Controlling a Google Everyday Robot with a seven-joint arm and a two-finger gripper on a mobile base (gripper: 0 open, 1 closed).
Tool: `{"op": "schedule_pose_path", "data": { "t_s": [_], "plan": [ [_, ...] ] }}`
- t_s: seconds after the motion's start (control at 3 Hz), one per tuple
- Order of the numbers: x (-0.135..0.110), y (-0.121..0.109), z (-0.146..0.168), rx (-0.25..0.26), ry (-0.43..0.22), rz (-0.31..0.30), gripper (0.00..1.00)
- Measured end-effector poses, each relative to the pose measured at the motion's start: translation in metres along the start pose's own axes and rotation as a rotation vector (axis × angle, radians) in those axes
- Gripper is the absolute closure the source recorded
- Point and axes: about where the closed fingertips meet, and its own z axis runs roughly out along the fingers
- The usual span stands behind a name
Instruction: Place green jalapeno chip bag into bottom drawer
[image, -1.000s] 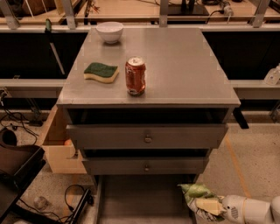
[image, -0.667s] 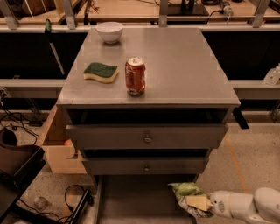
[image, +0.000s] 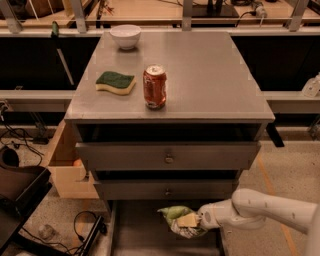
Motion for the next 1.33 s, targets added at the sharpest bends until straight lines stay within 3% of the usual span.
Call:
{"op": "schedule_pose_path", "data": {
  "t_s": [0.33, 0.67, 1.0, 1.33],
  "plan": [
    [-0.013, -0.001, 0.055, -0.124, 0.055, 0.012, 1.0],
    [-0.015, -0.01, 0.083, -0.313, -0.001, 0.072, 1.0],
    [-0.005, -0.037, 0.083, -0.483, -0.126, 0.166, 1.0],
    [0.016, -0.059, 0.072, -0.603, -0.237, 0.223, 1.0]
  ]
}}
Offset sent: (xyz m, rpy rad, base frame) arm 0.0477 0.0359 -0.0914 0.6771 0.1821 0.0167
